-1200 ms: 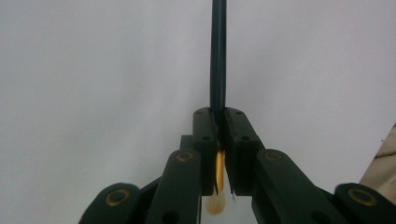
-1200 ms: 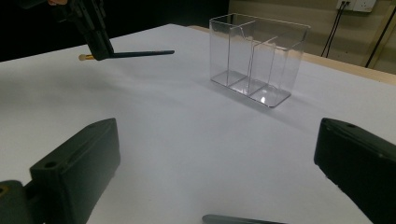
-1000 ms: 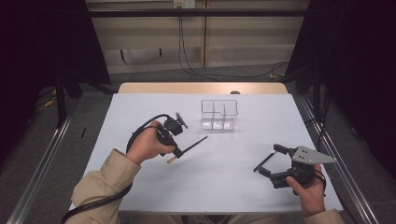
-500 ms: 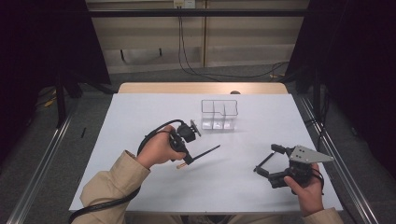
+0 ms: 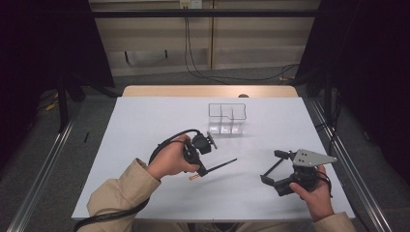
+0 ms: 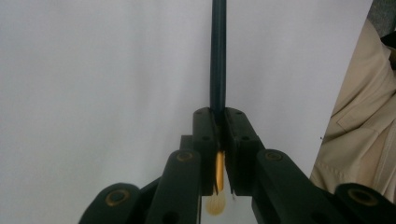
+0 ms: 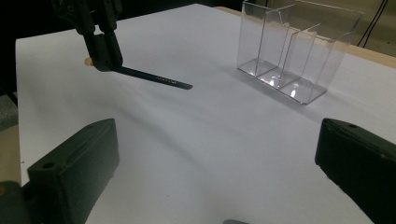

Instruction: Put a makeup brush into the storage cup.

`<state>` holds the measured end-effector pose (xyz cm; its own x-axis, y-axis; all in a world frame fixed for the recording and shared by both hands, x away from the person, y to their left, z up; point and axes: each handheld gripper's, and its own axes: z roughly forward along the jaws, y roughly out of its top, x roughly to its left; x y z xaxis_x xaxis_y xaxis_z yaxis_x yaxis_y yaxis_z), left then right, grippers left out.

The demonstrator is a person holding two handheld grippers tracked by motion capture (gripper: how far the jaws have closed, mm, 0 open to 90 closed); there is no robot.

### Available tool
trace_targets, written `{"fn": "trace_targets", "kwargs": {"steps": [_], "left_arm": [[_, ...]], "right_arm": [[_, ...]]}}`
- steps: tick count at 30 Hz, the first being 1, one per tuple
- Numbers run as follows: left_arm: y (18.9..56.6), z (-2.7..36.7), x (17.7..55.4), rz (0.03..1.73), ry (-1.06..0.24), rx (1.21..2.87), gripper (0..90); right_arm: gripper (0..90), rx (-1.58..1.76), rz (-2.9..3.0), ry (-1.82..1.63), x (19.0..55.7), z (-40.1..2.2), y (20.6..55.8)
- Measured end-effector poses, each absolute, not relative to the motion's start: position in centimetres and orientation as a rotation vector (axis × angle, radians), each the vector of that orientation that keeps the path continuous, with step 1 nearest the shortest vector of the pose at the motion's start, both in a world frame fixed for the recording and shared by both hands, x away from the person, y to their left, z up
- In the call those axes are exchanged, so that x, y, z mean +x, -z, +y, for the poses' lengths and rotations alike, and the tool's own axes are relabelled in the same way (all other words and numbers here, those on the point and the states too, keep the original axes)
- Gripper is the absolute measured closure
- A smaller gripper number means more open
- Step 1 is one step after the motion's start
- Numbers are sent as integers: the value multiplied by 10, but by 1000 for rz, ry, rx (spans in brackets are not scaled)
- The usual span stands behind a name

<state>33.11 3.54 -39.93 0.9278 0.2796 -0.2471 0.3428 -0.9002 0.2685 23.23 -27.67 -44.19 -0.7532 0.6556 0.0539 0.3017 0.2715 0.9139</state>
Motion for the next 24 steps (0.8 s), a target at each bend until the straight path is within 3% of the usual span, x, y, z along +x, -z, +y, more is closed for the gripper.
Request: {"fn": "trace_targets", "kwargs": {"steps": [24], "left_arm": [[404, 21, 327, 357, 335, 2813, 840]], "right_arm": [[20, 723, 2512, -1264, 254, -238, 421]]}}
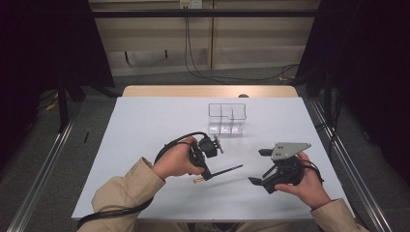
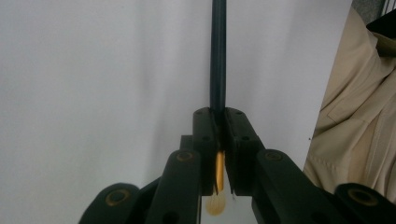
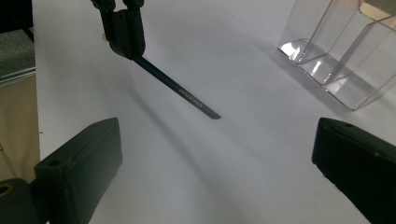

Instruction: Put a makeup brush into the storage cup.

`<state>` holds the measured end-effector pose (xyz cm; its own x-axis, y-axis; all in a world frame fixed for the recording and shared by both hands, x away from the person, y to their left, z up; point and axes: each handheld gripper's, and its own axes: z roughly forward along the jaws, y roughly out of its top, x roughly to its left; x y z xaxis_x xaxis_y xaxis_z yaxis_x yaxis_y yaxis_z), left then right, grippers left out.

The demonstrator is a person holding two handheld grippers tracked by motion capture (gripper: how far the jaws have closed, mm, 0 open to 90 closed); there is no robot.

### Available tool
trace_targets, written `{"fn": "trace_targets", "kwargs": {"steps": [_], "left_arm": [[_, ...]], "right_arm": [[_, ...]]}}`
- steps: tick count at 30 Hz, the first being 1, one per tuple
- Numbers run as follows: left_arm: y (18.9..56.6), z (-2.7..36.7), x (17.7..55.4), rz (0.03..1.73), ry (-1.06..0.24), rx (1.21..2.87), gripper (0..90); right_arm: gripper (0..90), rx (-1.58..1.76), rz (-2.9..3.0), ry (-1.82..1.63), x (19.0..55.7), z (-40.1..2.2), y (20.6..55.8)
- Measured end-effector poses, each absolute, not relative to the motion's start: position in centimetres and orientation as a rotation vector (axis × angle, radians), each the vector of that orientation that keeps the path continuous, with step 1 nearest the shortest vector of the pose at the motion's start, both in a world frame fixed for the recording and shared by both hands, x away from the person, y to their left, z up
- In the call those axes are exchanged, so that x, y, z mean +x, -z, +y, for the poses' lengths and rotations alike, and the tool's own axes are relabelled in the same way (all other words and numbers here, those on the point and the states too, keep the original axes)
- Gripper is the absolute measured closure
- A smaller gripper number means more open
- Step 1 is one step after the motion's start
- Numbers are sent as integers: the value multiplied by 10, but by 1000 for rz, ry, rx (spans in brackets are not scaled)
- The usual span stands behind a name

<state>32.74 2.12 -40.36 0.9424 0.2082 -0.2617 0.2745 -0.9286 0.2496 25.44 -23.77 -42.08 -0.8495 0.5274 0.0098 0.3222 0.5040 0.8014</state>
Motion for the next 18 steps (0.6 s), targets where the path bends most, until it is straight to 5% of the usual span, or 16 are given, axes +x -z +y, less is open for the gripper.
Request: {"fn": "trace_targets", "kwargs": {"steps": [18], "left_arm": [[407, 16, 326, 304, 379, 2815, 840]], "right_arm": [[118, 517, 2765, -1067, 277, -202, 410]]}}
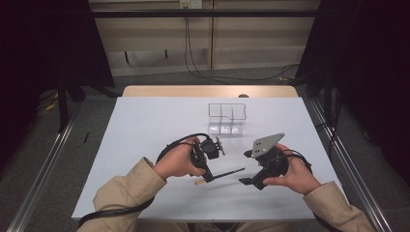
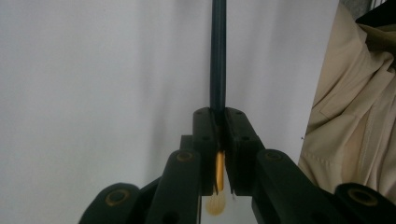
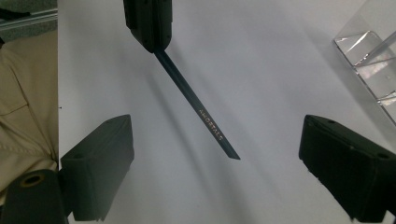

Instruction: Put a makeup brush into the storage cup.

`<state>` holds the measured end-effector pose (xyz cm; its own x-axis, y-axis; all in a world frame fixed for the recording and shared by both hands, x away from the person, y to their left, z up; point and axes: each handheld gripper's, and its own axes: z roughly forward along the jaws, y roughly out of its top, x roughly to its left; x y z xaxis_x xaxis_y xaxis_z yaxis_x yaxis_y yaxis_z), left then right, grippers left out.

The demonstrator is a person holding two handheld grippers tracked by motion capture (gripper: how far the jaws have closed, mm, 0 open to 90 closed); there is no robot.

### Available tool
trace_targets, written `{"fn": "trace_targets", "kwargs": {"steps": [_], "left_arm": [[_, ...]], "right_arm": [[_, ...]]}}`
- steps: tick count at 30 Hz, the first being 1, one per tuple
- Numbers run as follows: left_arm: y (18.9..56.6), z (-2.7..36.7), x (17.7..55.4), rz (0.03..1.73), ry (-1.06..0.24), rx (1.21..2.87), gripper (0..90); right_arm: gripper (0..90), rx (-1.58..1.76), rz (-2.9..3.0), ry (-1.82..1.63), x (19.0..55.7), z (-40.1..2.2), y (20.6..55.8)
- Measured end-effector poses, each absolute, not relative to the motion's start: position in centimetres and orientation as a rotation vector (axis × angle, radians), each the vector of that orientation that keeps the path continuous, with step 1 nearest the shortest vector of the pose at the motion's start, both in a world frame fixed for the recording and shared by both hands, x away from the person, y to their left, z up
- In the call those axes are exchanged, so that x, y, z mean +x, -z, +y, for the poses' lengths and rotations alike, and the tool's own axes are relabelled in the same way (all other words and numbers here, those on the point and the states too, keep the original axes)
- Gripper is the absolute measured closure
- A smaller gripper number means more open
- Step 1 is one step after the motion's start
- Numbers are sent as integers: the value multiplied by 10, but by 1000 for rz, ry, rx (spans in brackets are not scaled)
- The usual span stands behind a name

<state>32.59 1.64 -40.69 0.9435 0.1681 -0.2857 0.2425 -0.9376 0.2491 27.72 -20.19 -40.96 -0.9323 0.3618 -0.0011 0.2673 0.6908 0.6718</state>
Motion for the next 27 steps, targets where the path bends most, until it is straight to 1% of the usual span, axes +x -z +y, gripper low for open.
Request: {"fn": "trace_targets", "kwargs": {"steps": [5, 8, 11, 18, 21, 22, 26, 27], "left_arm": [[407, 15, 324, 327, 392, 2793, 840], [405, 14, 325, 291, 391, 2804, 840], [405, 13, 324, 304, 390, 2798, 840], [403, 12, 324, 283, 393, 2791, 839], [403, 11, 324, 266, 395, 2799, 840], [404, 10, 322, 292, 398, 2784, 840], [402, 9, 323, 262, 409, 2781, 839], [402, 9, 323, 254, 405, 2782, 839]], "right_arm": [[177, 453, 2809, -1019, 281, -193, 408], [196, 428, 2817, -1001, 282, -189, 408], [242, 389, 2827, -988, 283, -184, 408], [305, 398, 2854, -993, 287, -177, 410], [368, 386, 2860, -990, 288, -174, 412], [386, 382, 2861, -983, 288, -174, 413], [467, 374, 2877, -982, 287, -171, 416], [520, 359, 2888, -994, 287, -169, 418]]}}
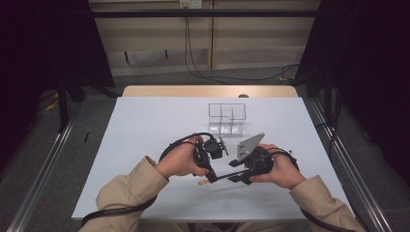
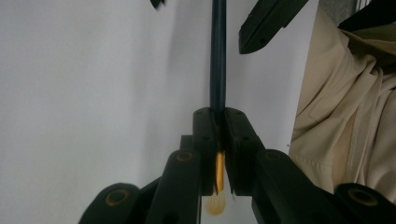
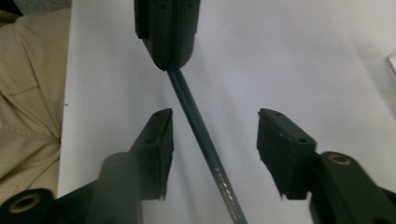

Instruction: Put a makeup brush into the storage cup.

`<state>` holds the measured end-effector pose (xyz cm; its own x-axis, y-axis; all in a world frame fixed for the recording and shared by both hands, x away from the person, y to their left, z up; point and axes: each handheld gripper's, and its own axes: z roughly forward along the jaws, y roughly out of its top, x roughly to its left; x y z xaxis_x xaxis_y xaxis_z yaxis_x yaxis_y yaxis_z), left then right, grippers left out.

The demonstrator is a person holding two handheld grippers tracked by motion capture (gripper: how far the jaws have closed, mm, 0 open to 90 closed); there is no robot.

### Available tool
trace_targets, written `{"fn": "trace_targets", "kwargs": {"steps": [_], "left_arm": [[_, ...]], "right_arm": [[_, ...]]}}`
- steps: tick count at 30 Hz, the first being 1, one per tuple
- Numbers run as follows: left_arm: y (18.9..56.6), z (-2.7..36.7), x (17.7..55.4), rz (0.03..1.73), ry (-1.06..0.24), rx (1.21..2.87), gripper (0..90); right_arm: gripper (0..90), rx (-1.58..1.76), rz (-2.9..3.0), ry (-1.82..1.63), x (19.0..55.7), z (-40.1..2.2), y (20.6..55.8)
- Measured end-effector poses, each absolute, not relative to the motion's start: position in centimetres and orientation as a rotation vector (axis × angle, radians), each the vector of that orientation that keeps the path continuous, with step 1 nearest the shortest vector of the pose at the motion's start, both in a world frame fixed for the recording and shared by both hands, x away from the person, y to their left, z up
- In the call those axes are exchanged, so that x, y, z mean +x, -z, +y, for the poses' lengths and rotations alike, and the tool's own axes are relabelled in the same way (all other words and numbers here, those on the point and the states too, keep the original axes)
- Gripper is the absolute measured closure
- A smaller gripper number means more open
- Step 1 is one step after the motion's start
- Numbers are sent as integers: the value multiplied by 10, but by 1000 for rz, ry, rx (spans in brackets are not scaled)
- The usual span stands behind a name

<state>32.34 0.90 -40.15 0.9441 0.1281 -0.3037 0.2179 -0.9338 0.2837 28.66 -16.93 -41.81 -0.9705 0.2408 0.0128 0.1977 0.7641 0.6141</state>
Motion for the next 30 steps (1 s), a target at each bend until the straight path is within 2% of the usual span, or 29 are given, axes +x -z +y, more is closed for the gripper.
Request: {"fn": "trace_targets", "kwargs": {"steps": [4, 6, 10, 14, 18, 20, 22, 30], "left_arm": [[400, 9, 326, 227, 406, 2792, 840], [400, 9, 325, 283, 418, 2752, 840], [398, 9, 326, 281, 440, 2741, 840], [398, 8, 328, 251, 462, 2738, 839], [395, 8, 327, 291, 478, 2682, 839], [391, 10, 335, 151, 462, 2735, 840], [391, 10, 327, 325, 467, 2634, 840], [388, 12, 330, 316, 472, 2624, 841]], "right_arm": [[550, 316, 2899, -984, 286, -166, 421], [564, 274, 2901, -965, 285, -164, 423], [623, 221, 2918, -959, 282, -160, 426], [743, 209, 2917, -930, 283, -159, 428], [810, 183, 2946, -895, 284, -159, 432], [822, 187, 2945, -879, 283, -158, 434], [830, 187, 2944, -874, 282, -157, 435], [840, 178, 2954, -894, 281, -155, 438]]}}
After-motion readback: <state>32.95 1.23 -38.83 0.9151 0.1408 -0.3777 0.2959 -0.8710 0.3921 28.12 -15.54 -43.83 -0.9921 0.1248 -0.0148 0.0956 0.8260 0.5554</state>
